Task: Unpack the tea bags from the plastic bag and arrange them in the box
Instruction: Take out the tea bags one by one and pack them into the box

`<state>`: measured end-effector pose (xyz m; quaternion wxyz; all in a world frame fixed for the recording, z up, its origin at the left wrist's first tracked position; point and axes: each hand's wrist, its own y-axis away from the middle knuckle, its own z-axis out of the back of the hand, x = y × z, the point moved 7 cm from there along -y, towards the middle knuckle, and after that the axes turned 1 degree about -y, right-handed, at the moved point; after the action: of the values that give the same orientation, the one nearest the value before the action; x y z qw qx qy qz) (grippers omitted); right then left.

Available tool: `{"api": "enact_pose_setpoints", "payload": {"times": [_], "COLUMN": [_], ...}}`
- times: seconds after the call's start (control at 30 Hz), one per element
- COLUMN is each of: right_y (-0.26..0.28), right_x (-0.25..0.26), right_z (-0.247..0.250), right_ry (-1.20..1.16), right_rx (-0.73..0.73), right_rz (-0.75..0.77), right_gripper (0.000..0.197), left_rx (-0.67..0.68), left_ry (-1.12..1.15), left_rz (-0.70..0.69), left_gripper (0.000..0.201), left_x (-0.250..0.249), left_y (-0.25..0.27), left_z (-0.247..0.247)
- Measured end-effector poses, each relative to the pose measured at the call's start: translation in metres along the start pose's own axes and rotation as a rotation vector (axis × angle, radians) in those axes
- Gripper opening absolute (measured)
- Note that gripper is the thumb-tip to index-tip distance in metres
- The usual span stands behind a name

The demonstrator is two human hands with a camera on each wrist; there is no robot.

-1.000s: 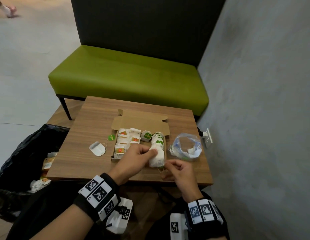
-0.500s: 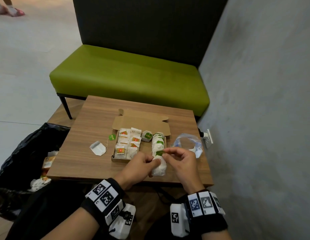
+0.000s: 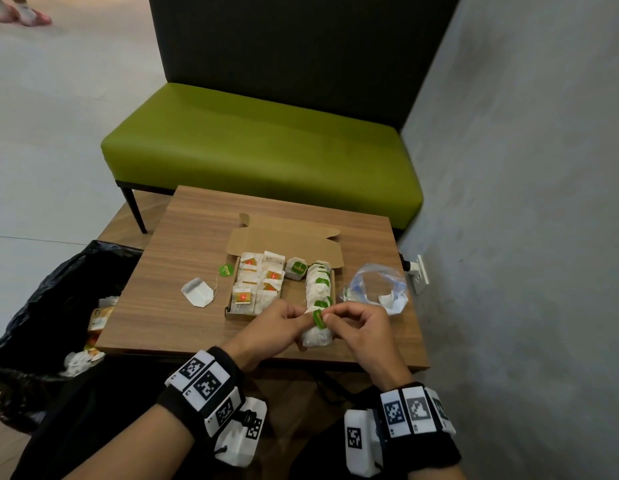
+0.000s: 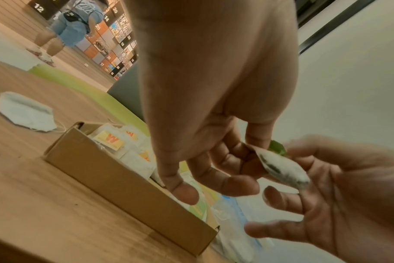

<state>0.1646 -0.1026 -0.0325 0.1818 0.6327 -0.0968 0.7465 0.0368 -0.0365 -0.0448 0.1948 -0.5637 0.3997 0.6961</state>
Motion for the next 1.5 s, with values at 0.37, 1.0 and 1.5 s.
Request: {"api": "enact_pose_setpoints", "payload": {"times": [0.37,1.0,1.5], "right_y": [-0.001,-0.021,-0.032], "right_x": [-0.018,-0.026,-0.045], "right_z": [-0.002,0.001,0.003], "right_ry": [-0.169,0.059,0.007], "right_rx": [-0.047,-0.11,-0.102], "right_rz": [-0.143,-0.071,-0.083], "right_gripper": [0.028,0.011,0.012], "left_rx": [-0.048,-0.447,-0.56], "left_ry": [-0.005,-0.525,-0.87], "left_rz": [-0.102,-0.133,0.024], "left_gripper": [0.009,0.014,0.006], "left_x": [0.009,-0.011,-0.002], "left_y": [0.001,-0.073,-0.116], "left_z": [0.011,0.083,0.075]}}
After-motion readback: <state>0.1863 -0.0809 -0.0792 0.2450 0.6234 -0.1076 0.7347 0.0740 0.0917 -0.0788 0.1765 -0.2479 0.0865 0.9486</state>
